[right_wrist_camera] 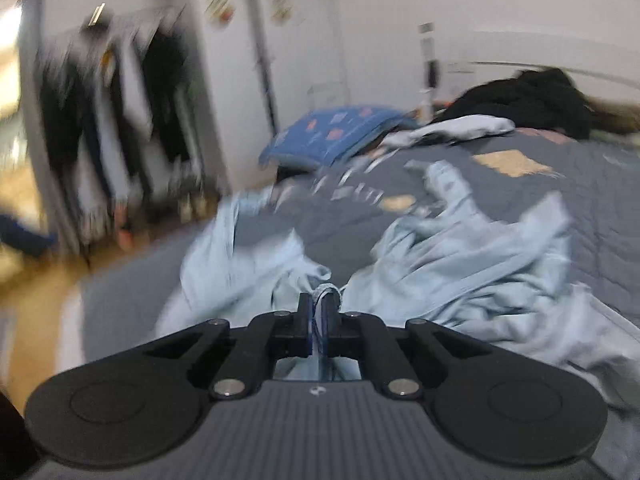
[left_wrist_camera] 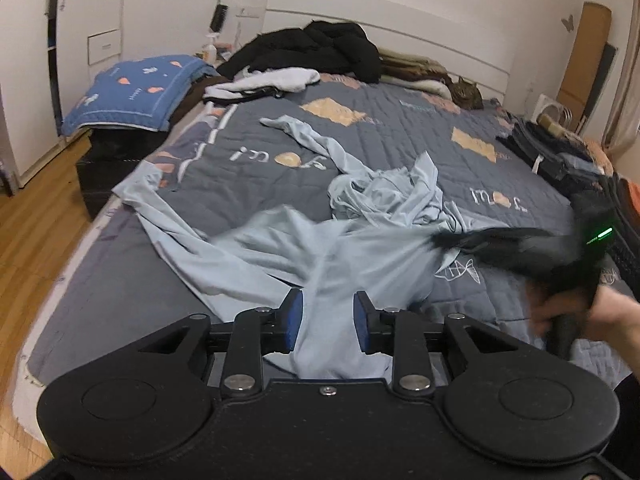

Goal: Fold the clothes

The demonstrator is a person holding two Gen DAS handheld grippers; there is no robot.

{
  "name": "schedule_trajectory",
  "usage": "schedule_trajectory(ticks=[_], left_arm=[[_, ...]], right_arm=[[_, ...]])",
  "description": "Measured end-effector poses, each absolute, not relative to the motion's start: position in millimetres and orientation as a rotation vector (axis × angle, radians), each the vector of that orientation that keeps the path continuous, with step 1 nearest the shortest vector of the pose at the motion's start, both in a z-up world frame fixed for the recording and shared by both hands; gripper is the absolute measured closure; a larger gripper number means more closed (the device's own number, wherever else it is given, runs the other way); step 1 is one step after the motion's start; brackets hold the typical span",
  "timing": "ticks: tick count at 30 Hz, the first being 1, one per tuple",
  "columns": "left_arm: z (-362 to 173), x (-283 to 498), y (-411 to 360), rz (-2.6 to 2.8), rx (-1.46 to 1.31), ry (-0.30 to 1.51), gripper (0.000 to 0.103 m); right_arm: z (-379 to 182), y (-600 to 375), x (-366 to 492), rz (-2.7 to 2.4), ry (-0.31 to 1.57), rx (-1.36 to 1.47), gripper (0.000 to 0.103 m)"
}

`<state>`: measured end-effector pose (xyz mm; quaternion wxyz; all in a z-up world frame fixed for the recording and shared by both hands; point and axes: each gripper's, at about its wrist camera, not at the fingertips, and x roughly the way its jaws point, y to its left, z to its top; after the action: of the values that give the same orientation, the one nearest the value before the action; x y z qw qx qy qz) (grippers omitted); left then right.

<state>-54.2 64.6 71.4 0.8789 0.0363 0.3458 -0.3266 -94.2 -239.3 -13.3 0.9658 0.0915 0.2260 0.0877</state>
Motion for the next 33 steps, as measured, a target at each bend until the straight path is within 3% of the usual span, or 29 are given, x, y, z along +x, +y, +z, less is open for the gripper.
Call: schedule_trajectory(ticks=[5,8,16,18,20,24,27,29,33], left_arm=[[80,-62,71,-0.702,0.092,0.691,0.075],[76,-63,66,-0.722,0.115,0.692,0.074],[50,-61,26,-0.788,0.14,0.725,0.073],[45,-63,14,-0.812,0.165,0.726,0.071],[40,-65,3,-0.835,0.19,0.726,0.062],[30,-69,-21,-0.882,0.239,0.727,0.061],[24,-72,-37,-0.908,0.255,0.73,0.061],[21,-75,-47,-0.924,0.263,0.733,0.061],[16,-82,-60,-0.953,0.296,0.734,0.06]], right_arm=[[44,-314,-175,0.034,0.29,0.451,0.103],[60,-354,-230,-0.09,0.238,0.455,0.103],[18,-370,-297,-0.328,0.36,0.428,0.103],[5,-375,-307,-0.357,0.401,0.455,0.102],[-1,-376,-310,-0.387,0.453,0.432,0.101],[12,-378,-319,-0.396,0.442,0.377,0.099],[17,-375,-307,-0.378,0.459,0.307,0.085],[17,-372,-282,-0.313,0.491,0.268,0.055],[5,-355,-223,-0.156,0.528,0.202,0.043]])
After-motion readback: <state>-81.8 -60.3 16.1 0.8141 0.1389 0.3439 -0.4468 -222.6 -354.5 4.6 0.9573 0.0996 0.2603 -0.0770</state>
